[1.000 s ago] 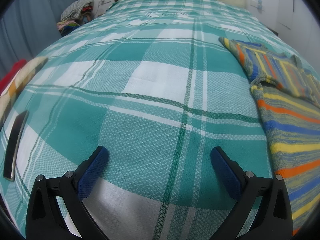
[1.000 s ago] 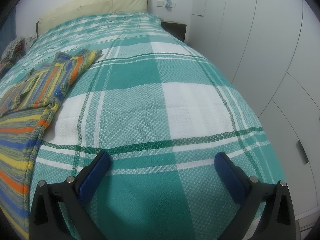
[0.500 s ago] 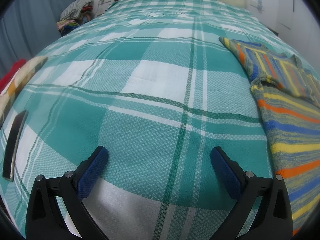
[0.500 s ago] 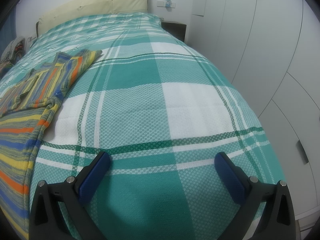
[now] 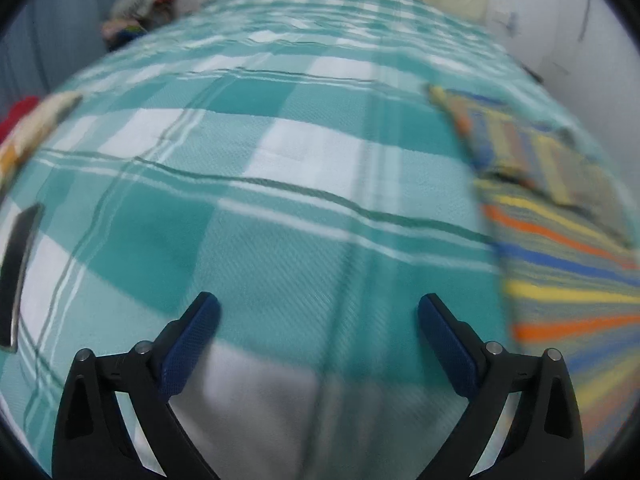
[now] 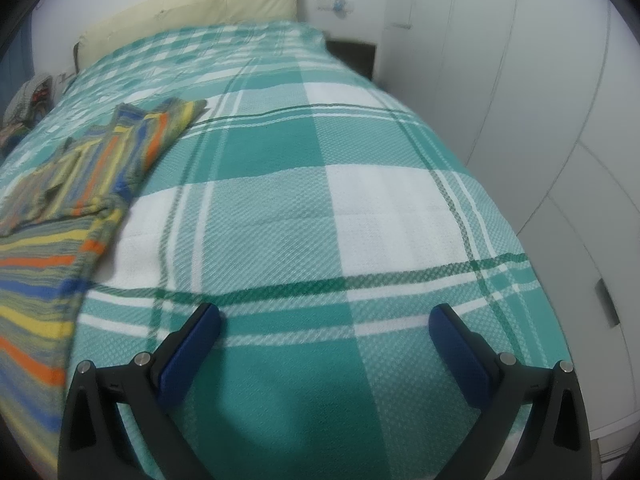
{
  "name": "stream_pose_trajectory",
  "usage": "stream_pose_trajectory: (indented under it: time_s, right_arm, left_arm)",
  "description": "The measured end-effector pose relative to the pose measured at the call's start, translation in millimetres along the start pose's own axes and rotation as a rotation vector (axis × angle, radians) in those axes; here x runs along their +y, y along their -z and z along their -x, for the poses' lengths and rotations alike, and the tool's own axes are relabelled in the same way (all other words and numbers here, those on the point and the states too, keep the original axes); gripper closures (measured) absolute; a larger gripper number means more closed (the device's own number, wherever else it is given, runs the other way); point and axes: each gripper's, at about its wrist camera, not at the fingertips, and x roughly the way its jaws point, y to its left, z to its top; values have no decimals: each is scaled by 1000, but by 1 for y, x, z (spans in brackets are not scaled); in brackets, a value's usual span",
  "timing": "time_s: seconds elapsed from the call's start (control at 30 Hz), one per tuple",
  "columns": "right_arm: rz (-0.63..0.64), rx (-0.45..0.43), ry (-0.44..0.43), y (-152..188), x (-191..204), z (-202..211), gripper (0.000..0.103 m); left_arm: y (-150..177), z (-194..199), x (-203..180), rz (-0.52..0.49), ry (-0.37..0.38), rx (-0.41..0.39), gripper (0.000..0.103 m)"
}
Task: Fold small clothes
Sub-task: 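Grasp the ribbed sweater hem with the left tool while the right tool grasps it too, then lift the hem with both tools and fold it toward the collar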
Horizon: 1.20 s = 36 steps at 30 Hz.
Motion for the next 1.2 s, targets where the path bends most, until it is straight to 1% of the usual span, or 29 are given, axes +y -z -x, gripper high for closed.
stream_pose_trajectory:
  time_s: [0.03,0.07,0.1,0.17,0.2,0.23,0.27,0.3,0.33,0.37,0.4,0.43,0.47,0.5,0.53,0.57,0.6,0.63,0.67,0.7,0.73,0.8,0.83,0.9,0.97,1.0,1.1,1.2]
  right_arm:
    - [-3,25,-28,-2,-2,6,4]
    - [-6,47,-69,-1,-3,16,6]
    - [-1,73,-145,3,-4,36,6]
    - [23,106,-249,16,0,67,6]
    - [34,141,-326,31,2,87,6]
    - [35,179,-384,44,6,98,6]
    - [34,235,-452,62,9,108,6]
    - [29,279,-492,76,12,114,6]
    - [23,337,-527,96,17,120,7]
    - [24,371,-546,110,21,123,9]
    - [28,395,-563,123,24,126,11]
    - [35,412,-570,135,29,126,16]
    - [41,417,-568,140,31,125,19]
    - [48,425,-567,146,35,121,20]
    - [50,433,-565,149,38,116,26]
    - [49,445,-566,151,41,113,31]
    - [59,461,-572,152,46,109,34]
    - [81,469,-572,151,51,106,44]
    - [112,479,-570,151,56,105,68]
    - [144,498,-562,152,62,103,86]
    - [141,505,-557,156,63,105,98]
    - [138,509,-564,153,60,107,98]
    - [134,500,-569,150,58,110,98]
    - [99,479,-613,140,52,116,98]
    - [61,440,-650,125,47,123,98]
    - [44,414,-669,114,45,124,98]
    - [-9,339,-713,77,41,119,98]
    - [-33,258,-701,31,40,100,98]
  left_arm:
    - [7,20,-4,-20,62,9,3]
    - [14,33,-8,-45,92,18,3]
    - [30,52,-17,-93,130,40,2]
    - [61,72,-30,-158,171,98,2]
    - [75,78,-34,-178,195,122,2]
    - [93,82,-38,-194,215,152,2]
    - [107,83,-42,-203,216,178,3]
    - [123,83,-44,-205,217,209,3]
    - [131,82,-44,-205,216,220,3]
    - [140,84,-45,-209,198,212,5]
    - [145,86,-47,-221,181,198,5]
    - [149,89,-49,-240,168,187,9]
    - [151,92,-52,-254,160,184,18]
    - [152,95,-54,-264,158,184,23]
    - [153,98,-56,-272,167,187,32]
    - [151,99,-58,-279,174,194,47]
    - [151,98,-60,-285,174,205,67]
    - [151,98,-58,-283,174,218,79]
    - [146,95,-59,-276,182,230,97]
    - [144,96,-55,-254,200,241,97]
    - [143,96,-57,-241,209,243,98]
    - [138,102,-52,-210,239,243,98]
    - [132,105,-48,-187,266,242,98]
    - [120,111,-40,-133,324,239,99]
    - [97,110,-37,-86,385,234,99]
    - [80,109,-36,-72,411,222,99]
    - [39,103,-41,-54,430,173,99]
    - [-15,86,-51,-38,442,112,99]
